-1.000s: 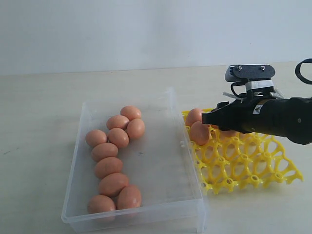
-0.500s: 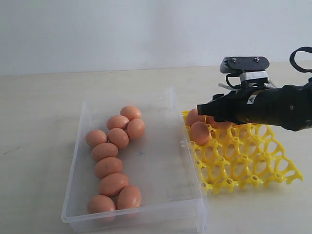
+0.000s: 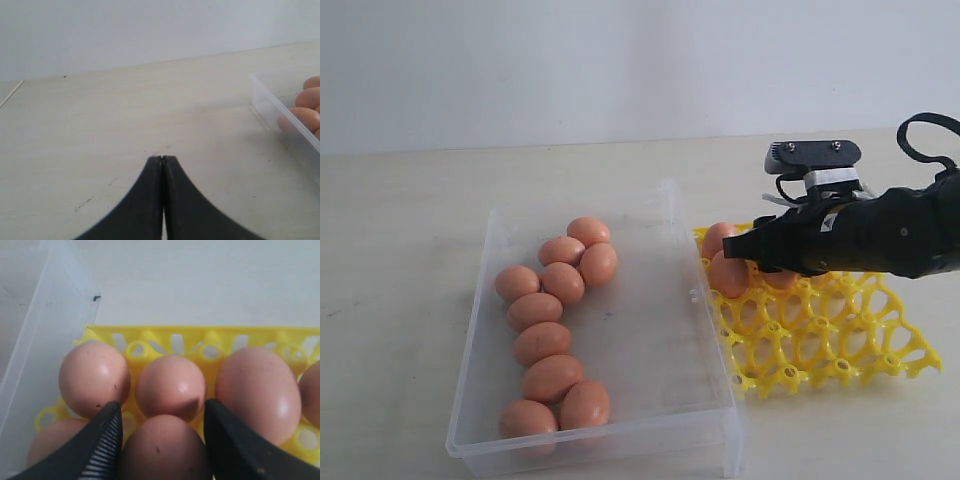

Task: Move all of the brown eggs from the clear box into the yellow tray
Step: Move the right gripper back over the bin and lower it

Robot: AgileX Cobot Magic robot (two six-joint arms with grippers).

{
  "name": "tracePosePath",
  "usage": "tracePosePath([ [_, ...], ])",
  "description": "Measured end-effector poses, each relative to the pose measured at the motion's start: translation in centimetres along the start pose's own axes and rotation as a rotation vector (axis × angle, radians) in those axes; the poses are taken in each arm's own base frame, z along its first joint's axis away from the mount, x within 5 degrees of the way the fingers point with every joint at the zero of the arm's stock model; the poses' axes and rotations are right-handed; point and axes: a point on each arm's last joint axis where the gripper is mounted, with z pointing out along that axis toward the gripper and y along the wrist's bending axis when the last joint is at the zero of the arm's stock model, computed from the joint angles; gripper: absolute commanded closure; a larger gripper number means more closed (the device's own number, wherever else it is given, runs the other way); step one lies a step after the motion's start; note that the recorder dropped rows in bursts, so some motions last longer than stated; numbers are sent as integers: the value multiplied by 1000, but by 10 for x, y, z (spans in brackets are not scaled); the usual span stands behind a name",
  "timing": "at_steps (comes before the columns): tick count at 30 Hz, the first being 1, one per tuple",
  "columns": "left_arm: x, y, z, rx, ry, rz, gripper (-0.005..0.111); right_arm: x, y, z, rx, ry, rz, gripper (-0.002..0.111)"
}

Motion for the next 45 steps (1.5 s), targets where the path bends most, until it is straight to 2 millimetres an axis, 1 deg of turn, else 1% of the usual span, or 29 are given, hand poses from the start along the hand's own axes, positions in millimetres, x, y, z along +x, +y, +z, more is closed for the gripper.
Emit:
tracePosePath([
  [2,0,0,0,0,0,0,107,0,0,0,0,0,0,101],
  [4,0,0,0,0,0,0,107,0,0,0,0,0,-2,93],
  [6,0,0,0,0,0,0,107,0,0,0,0,0,-4,79],
  [9,0,0,0,0,0,0,107,0,0,0,-1,0,-19,52],
  [11,0,0,0,0,0,0,107,0,0,0,-1,0,-24,41],
  [12,0,0,0,0,0,0,107,0,0,0,-1,0,-24,40],
  [19,0,0,0,0,0,0,107,0,0,0,-1,-2,-24,42],
  [21,0,0,0,0,0,0,107,-3,1,-3,-3,-11,-23,45],
  [22,0,0,0,0,0,0,107,-5,1,-6,-5,-18,-23,49],
  [23,0,0,0,0,0,0,107,-9,2,-11,-8,-29,-23,54],
  [24,0,0,0,0,0,0,107,-11,2,-15,-10,-36,-22,66],
  [25,0,0,0,0,0,0,107,-16,3,-23,-15,-48,-22,74],
  [26,0,0,0,0,0,0,107,-19,4,-28,-20,-57,-23,95],
  [27,0,0,0,0,0,0,107,-24,9,-39,-33,-74,-29,104],
  [28,0,0,0,0,0,0,107,-26,12,-45,-43,-82,-35,108],
  [29,0,0,0,0,0,0,107,-30,22,-56,-70,-94,-54,108],
  [31,0,0,0,0,0,0,107,-31,41,-70,-122,-111,-90,108],
  [33,0,0,0,0,0,0,107,-29,64,-78,-181,-110,-131,108],
  [35,0,0,0,0,0,0,107,-26,88,-81,-236,-71,-181,103],
  [38,0,0,0,0,0,0,107,-20,118,-69,-273,84,-271,90],
  [39,0,0,0,0,0,0,107,-18,124,-65,-276,125,-293,86],
  [43,0,0,0,0,0,0,107,-11,142,-50,-281,272,-320,72],
  [45,0,0,0,0,0,0,107,-8,149,-46,-288,328,-320,67],
])
